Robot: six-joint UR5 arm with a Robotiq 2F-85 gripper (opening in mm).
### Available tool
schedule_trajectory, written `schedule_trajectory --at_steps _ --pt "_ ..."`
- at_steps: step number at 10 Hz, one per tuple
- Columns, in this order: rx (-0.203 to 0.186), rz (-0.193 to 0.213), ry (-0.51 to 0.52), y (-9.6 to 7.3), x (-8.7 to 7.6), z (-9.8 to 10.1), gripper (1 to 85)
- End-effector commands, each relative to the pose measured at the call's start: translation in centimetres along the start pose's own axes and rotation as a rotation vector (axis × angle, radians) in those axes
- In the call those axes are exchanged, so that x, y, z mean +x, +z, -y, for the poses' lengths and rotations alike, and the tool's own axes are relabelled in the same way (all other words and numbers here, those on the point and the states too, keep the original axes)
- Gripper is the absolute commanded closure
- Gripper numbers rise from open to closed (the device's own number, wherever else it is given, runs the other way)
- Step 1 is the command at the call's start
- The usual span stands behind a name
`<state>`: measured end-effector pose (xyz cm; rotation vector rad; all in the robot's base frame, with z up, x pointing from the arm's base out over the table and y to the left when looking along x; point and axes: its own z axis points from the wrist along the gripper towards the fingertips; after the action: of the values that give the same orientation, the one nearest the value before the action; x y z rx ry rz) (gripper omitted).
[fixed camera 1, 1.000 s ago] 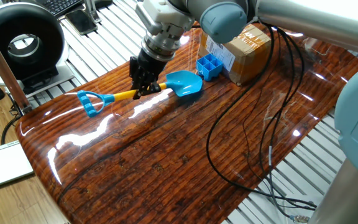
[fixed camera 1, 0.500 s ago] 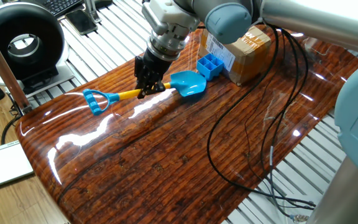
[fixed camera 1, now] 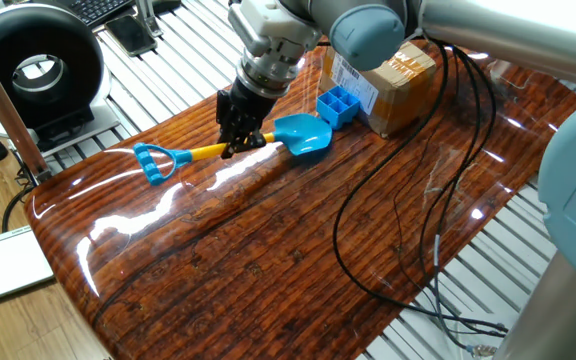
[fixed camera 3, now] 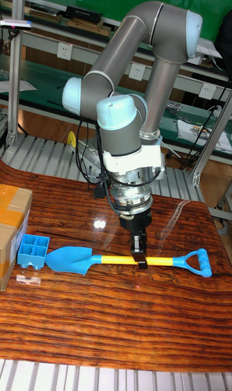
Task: Use a shovel to scoop up an object
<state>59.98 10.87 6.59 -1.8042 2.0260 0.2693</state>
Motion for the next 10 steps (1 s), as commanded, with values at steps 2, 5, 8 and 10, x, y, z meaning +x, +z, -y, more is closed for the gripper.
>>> schedule_trajectory --at_steps 2,5,8,10 --pt "0.006 -0.021 -0.03 -0.4 2.0 0.3 84.3" --pt "-0.001 -0.04 -0.053 -0.3 3.6 0.1 84.3" --pt "-0.006 -0.01 -0.011 -0.3 2.6 0.0 84.3" --pt "-0.001 -0.014 0.005 -0.3 2.7 0.1 84.3"
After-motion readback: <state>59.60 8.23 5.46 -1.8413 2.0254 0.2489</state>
